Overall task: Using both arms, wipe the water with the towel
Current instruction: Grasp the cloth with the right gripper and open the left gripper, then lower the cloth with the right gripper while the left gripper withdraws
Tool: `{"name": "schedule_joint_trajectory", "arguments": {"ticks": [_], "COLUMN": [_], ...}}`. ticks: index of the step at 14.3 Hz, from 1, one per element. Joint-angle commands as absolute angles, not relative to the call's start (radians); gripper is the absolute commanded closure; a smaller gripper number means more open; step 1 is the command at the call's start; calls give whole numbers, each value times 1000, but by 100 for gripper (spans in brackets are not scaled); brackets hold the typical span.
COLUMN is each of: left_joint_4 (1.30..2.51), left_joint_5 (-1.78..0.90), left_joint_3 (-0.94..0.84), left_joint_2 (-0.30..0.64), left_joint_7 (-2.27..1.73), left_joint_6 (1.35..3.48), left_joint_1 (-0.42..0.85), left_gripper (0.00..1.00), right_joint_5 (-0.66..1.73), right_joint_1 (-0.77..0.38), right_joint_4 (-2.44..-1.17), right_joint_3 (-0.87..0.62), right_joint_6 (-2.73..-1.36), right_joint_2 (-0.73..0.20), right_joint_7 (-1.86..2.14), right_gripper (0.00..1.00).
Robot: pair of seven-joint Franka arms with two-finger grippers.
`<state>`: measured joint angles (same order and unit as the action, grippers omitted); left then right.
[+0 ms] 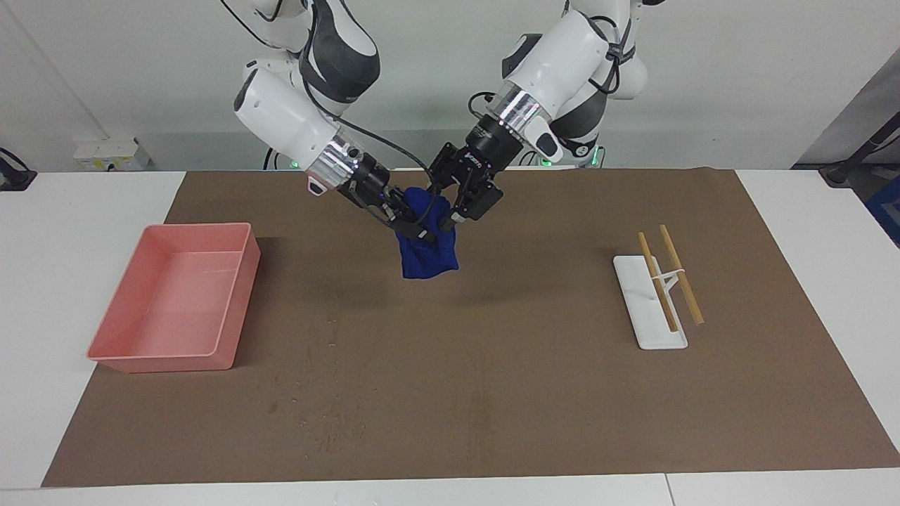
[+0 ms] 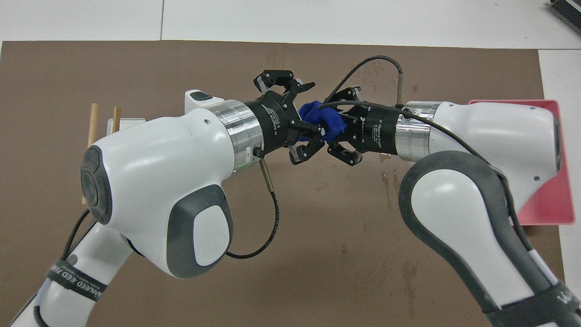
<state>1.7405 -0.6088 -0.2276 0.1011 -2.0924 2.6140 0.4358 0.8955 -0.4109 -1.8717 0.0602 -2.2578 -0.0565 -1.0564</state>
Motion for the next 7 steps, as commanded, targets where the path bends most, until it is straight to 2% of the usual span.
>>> {"name": "schedule_joint_trajectory", "arguments": {"ticks": [1,4,7], "left_joint_4": [1752,1721,1694], "left_joint_5": [-609,-530,-384], "left_joint_3": [-219,-218,-218], "left_joint_2": [63,63,63], "left_joint_7": [-2037,-1890,-1737], "left_joint_6": [2541,2407,2286], "left_joint_1": [407,329,249], "left_gripper": [0,0,0], "right_joint_5": [769,668,453], "right_joint_1": [-377,-356,-312], "right_joint_4": [-1878,-1881,-1925], "right_joint_3": [55,57,55], "right_joint_6": [-2110,-2007,-1867], "right_joint_2": [-32,-25,12], "right_joint_7": [-956,-818,-581], "right_gripper": [100,100,100]}}
